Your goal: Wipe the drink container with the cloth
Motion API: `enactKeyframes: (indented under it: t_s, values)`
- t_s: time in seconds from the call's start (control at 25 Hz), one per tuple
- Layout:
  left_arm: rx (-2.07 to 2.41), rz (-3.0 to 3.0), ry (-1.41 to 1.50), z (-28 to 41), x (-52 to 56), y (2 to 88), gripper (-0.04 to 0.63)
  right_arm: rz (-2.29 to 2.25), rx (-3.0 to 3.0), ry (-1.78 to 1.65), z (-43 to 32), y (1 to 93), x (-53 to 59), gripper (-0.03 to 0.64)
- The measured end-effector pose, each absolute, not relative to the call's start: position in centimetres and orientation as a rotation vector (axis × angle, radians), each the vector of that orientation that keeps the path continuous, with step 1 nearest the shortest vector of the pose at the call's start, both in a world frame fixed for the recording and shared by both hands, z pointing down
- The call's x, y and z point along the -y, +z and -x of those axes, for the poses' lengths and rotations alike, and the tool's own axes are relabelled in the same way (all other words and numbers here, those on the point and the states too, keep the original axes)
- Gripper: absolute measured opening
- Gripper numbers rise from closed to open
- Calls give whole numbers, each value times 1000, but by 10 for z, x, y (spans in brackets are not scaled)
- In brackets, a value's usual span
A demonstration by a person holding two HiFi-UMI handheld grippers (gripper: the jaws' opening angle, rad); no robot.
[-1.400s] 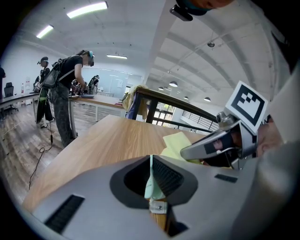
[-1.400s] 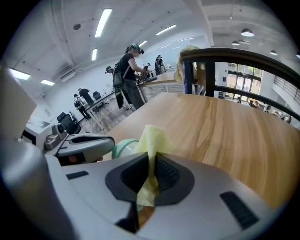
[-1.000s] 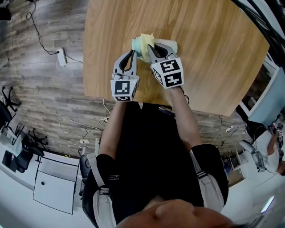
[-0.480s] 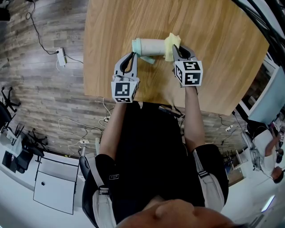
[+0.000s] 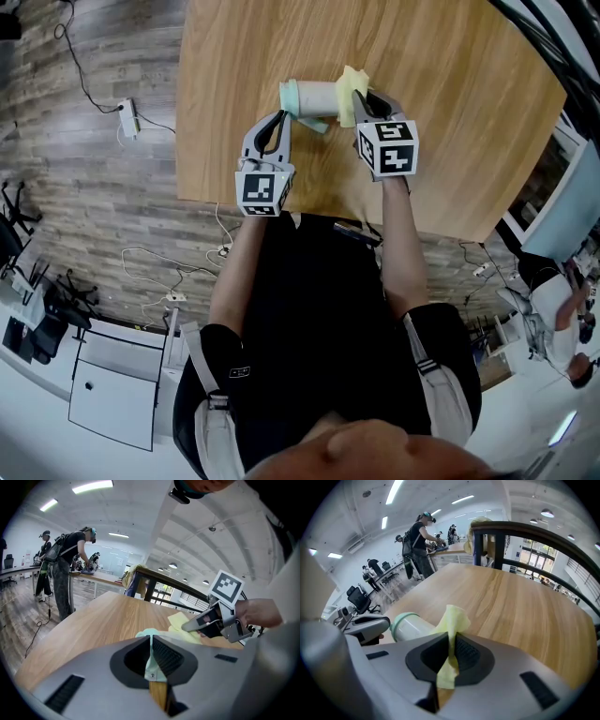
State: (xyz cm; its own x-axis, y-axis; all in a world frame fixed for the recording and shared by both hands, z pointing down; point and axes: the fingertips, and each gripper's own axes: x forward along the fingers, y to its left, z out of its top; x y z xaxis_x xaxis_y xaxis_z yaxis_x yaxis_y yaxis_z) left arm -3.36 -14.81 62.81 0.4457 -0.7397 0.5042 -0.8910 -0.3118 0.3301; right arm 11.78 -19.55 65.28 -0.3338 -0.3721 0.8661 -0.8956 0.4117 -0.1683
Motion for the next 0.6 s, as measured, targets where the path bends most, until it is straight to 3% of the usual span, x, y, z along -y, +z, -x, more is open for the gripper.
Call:
enactKeyframes:
  t_s: [0.36,0.6]
  values:
    - [1368,-2152,344,31,148,623,28,-875,1990,791,-25,642,194,43]
    - [1368,-2149,335,32,149,624,28,-858,1969,789,-29,645,198,43]
